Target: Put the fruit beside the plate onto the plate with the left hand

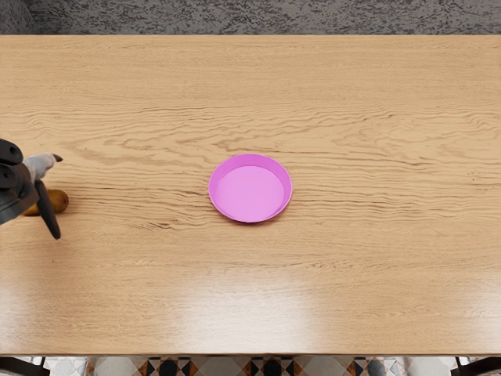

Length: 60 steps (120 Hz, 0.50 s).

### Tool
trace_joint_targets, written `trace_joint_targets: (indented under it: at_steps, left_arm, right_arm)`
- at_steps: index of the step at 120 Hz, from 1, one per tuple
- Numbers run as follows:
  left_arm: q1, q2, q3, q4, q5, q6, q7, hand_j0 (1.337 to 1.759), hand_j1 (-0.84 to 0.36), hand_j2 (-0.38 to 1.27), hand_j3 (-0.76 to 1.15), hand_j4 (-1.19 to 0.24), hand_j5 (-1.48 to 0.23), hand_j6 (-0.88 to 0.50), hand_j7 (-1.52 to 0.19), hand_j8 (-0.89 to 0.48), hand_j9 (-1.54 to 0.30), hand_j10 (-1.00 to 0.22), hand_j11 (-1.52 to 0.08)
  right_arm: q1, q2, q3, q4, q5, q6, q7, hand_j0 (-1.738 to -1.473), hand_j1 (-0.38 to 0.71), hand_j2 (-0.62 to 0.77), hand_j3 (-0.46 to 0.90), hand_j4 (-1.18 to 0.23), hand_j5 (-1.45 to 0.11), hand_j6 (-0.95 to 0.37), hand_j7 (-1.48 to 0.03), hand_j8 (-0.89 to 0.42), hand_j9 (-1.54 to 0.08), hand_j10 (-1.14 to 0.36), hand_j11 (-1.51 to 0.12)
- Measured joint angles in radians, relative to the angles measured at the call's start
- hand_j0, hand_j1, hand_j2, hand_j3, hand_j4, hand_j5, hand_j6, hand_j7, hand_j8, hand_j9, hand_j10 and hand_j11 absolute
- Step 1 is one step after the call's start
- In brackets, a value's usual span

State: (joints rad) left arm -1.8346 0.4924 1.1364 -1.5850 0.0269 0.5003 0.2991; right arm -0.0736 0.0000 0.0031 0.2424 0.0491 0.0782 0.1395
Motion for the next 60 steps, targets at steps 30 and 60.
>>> trace_joint_targets:
  at_steps: [30, 60]
  left_arm:
    - [0.047, -0.029, -0.003, 0.023, 0.019, 0.046, 0.0, 1.658, 0.26, 0.01, 0.0, -0.07, -0.09, -0.07, -0.09, -0.07, -0.09, -0.07, -0.09]
    - [0.071, -0.047, -0.007, 0.035, 0.027, 0.06, 0.0, 1.658, 0.15, 0.03, 0.0, -0.16, -0.21, -0.16, -0.21, -0.16, -0.21, -0.16, -0.21]
  right_arm:
    - [0.0, 0.0, 0.0, 0.0, 0.0, 0.0, 0.0, -1.658, -0.34, 0.0, 0.0, -0.01, -0.01, -0.01, -0.01, -0.01, -0.01, -0.01, -0.01]
    - [0.0, 0.0, 0.0, 0.0, 0.0, 0.0, 0.0, -1.658, -0.34, 0.0, 0.0, -0.01, -0.01, -0.01, -0.01, -0.01, -0.01, -0.01, -0.01]
